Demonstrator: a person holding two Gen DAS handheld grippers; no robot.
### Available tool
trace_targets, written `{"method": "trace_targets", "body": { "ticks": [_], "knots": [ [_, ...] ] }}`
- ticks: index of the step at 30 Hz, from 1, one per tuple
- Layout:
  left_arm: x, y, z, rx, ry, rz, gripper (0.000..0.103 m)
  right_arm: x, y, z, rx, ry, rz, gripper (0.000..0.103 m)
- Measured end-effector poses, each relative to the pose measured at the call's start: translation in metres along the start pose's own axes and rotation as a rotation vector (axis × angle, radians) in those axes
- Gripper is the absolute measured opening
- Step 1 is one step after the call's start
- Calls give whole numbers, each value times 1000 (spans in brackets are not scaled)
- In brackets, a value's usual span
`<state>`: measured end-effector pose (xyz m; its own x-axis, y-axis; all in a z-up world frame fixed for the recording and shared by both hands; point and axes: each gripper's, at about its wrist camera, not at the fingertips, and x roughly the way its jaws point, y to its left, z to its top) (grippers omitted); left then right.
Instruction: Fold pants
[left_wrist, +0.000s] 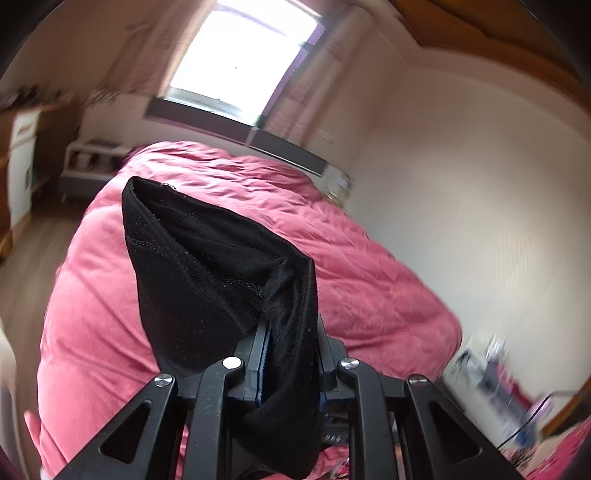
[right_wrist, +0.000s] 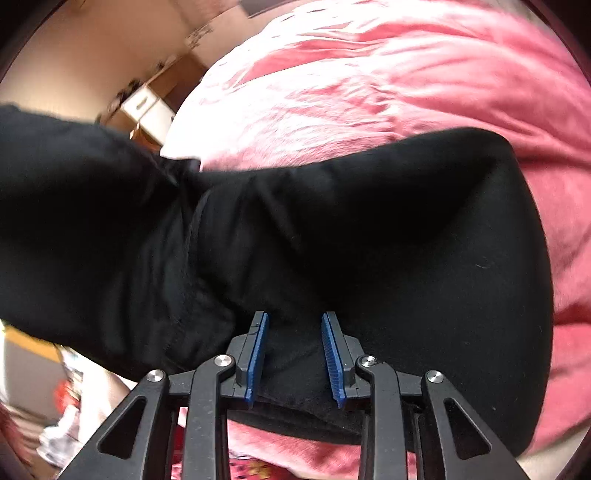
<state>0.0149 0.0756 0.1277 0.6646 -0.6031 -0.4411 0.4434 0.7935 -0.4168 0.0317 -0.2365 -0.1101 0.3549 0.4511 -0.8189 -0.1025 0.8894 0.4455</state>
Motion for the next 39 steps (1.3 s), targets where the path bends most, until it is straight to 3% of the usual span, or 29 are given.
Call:
{"method": "trace_targets", "body": {
  "ticks": [5, 10, 17, 24, 33, 39],
  "knots": [
    [28, -28, -13, 83, 57, -53, 19, -34, -19, 11, 75, -40, 41, 33],
    [54, -48, -29, 103, 116, -92, 19, -70, -39, 11, 72, -84, -34, 33],
    [89, -64, -52, 104, 193, -140, 19, -106, -88, 12, 211, -155, -102, 33],
    [128, -75, -82, 102, 292, -143, 19, -113, -102, 10, 263, -165, -122, 33],
    [169, -91, -107, 105, 350, -119, 19, -110, -123, 10, 341, -150, -127, 33],
    [196, -110, -125, 170, 382, -88, 19, -116, -137, 10, 390, -161, -154, 33]
  ]
}}
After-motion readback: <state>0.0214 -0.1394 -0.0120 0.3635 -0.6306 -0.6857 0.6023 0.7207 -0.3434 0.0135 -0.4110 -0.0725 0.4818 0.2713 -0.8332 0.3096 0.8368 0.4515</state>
